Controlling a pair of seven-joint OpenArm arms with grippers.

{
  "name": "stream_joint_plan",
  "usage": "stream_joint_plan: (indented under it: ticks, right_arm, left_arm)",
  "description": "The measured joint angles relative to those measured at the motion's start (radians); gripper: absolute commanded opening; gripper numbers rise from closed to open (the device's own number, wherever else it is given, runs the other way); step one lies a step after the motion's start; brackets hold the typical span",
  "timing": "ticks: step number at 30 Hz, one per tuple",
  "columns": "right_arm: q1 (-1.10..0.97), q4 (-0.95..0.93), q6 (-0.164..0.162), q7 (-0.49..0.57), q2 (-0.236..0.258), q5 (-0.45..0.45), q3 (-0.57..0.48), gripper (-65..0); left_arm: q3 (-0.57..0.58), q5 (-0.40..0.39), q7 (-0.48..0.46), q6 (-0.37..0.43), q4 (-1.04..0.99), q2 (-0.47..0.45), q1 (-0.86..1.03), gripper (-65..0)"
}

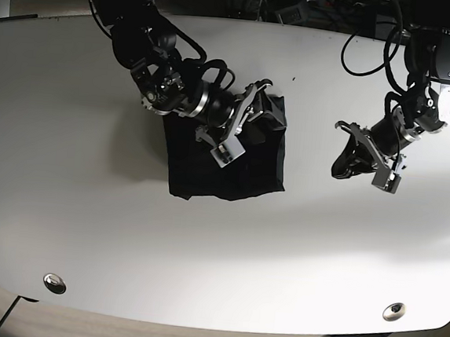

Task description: Fold the T-shirt properly

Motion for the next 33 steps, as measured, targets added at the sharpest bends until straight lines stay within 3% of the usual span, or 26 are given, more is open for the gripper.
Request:
stream_joint_plan:
  ticks: [3,5,8,10,13,18,20,24,26,30,33]
  right_arm:
    - [-0.029,0.041,0.004,-0.001,0.027,-0.002,0.207,-33.9]
    - [-0.023,0.018,0.004,0.003,0.029,-0.008,0.331,-39.2]
    - [0.051,-0.101,0.004,-0.007,0.030,-0.008,0.380,-53.0]
    - [0.109,-0.203,0.008,-0.002,0.029,-0.007,0.378,-53.0]
    - [0.151,-0.309,0.008,0.007,0.016,-0.008,0.378,-53.1]
    - [0.182,-0.469,0.011,0.127,0.019,-0.006,0.374,-52.6]
    - [0.195,-0.554,0.028,0.178,0.023,-0.009,0.366,-53.0]
    - [0.210,-0.690,0.073,0.313,0.012,-0.164,0.335,-53.1]
    - [0.212,-0.718,0.079,0.359,-0.003,-0.193,0.340,-53.3]
    - [0.212,-0.706,0.079,0.352,-0.004,-0.197,0.338,-53.3]
    - [0.175,-0.594,0.064,0.274,-0.001,-0.219,0.346,-53.3]
  left_arm:
    - [0.122,0.108,-0.003,-0.005,0.048,0.103,-0.021,-65.0]
    - [0.205,0.212,0.003,-0.004,0.049,0.171,-0.019,-65.0]
    - [0.281,0.331,0.001,-0.005,0.048,0.268,-0.021,-65.0]
    - [0.315,0.407,0.001,-0.005,0.048,0.319,-0.021,-65.0]
    - [0.324,0.421,0.001,-0.005,0.046,0.322,-0.021,-65.0]
    - [0.316,0.421,0.000,-0.005,0.043,0.284,-0.016,-65.0]
    - [0.313,0.422,0.000,-0.004,0.022,0.263,-0.013,-65.0]
    - [0.212,0.422,0.001,-0.008,-0.036,0.254,0.012,-65.0]
    - [0.146,0.422,-0.003,-0.018,-0.095,0.249,0.010,-65.0]
    - [0.091,0.414,-0.018,-0.159,-0.243,0.252,-0.026,-65.0]
    - [0.085,0.427,-0.011,-0.158,-0.252,0.251,-0.054,-65.0]
